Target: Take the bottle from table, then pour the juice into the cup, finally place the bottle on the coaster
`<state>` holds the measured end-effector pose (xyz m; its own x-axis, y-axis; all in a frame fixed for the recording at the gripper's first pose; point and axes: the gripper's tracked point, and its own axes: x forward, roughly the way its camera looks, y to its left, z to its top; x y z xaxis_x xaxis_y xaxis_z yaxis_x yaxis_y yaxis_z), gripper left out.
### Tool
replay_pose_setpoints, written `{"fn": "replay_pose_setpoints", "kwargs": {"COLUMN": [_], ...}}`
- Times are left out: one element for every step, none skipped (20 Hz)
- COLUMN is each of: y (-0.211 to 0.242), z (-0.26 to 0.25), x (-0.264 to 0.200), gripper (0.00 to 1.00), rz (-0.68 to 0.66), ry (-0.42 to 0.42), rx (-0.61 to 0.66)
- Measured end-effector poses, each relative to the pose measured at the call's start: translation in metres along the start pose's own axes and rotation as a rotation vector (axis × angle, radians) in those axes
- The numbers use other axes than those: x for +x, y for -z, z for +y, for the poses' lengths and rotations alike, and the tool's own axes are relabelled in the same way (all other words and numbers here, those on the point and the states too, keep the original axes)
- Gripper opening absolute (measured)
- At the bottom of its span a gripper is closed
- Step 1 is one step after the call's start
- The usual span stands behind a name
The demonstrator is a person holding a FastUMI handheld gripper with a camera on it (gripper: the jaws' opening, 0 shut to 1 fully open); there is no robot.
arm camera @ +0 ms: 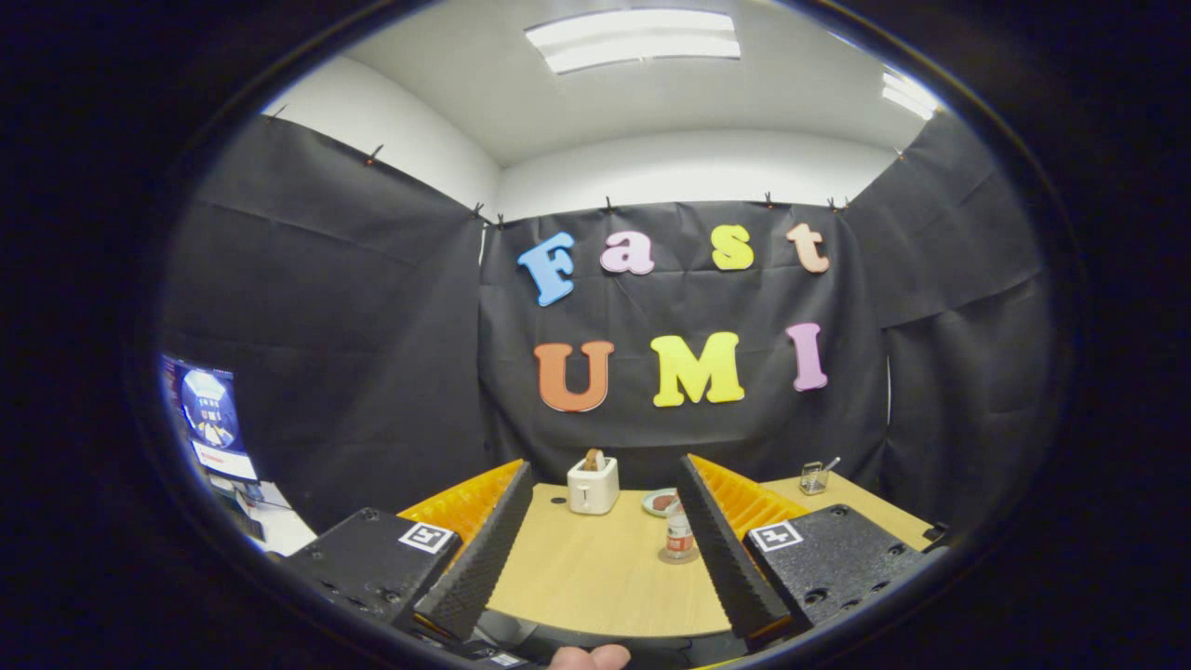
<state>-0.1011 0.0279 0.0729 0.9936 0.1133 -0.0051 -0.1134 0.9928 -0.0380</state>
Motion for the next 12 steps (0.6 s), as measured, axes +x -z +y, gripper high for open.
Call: {"fn": "replay_pose_setpoints", "kwargs": {"y": [-0.0011, -0.0013, -0.0011, 0.0003, 0.0001, -0.0003, -0.0009, 0.0009, 0.0027, 0.004, 0.0046, 0.0034], "z": [-0.0005, -0.002, -0.0025, -0.0021, -0.0014, -0.0014, -0.0023, -0.0023, -0.0032, -0.0008, 0.0016, -0.0003], "x": [0.0009, 0.0019, 0.0022, 0.0035, 0.0042, 0.0044, 0.0051, 0.0066, 0.0073, 0.0084, 0.0103, 0.0097], "gripper": [1.0, 1.0, 1.0, 1.0, 1.0, 1.0, 1.0, 1.0, 1.0, 1.0, 1.0, 1.0], "rz": [-0.001, -0.002, -0.001, -0.001, -0.001, -0.004, -0.007, -0.004, -0.002, 0.002, 0.002, 0.001], "ry": [-0.001, 0.002, 0.0, 0.0, -0.004, -0.005, -0.004, -0.004, 0.002, -0.003, -0.008, -0.005], "rx": [-0.001, -0.001, -0.001, 0.002, 0.003, 0.004, 0.003, 0.005, 0.012, 0.02, 0.02, 0.013]}}
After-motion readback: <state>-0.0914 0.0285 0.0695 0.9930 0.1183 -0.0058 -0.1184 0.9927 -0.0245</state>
